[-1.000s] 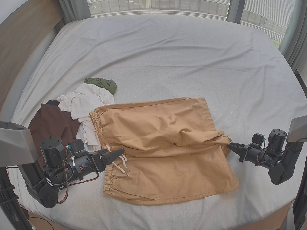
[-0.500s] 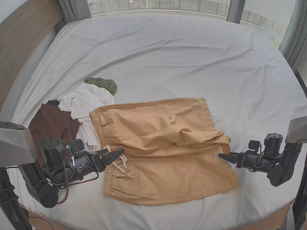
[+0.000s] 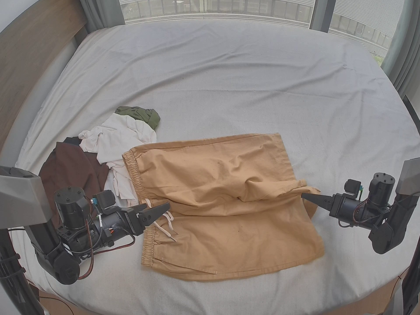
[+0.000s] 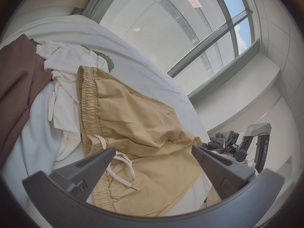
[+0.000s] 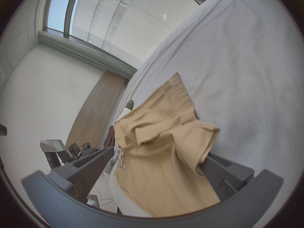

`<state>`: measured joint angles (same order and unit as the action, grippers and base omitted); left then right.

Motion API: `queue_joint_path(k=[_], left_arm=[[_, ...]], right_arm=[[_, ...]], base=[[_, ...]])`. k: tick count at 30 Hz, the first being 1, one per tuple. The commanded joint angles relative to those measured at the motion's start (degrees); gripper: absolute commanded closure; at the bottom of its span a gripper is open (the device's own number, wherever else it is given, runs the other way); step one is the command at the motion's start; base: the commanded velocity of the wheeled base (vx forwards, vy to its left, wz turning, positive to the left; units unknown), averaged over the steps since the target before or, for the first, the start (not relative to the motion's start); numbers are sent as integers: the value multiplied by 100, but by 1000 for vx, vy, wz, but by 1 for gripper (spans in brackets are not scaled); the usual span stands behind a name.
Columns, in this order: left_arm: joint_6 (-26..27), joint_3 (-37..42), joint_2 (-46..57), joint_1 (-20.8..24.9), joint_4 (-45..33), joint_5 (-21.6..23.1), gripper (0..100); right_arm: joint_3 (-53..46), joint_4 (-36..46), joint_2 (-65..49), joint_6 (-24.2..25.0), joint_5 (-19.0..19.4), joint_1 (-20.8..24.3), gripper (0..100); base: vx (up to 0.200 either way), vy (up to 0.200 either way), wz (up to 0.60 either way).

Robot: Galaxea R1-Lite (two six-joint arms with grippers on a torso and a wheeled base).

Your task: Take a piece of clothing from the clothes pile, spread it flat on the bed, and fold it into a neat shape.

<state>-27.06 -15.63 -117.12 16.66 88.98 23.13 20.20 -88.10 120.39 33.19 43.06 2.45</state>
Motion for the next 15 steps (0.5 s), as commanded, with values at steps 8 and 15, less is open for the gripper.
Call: queue_joint_path(k=[8, 15], left_arm=[[-1, 113, -22, -23, 14, -1, 0], [-1, 693, 119, -5, 23, -1, 0]], right_arm=[[335, 12, -341, -6, 1, -614, 0], [415, 3, -429, -111, -25, -684, 0]], base=[[0, 0, 0], [0, 0, 0]])
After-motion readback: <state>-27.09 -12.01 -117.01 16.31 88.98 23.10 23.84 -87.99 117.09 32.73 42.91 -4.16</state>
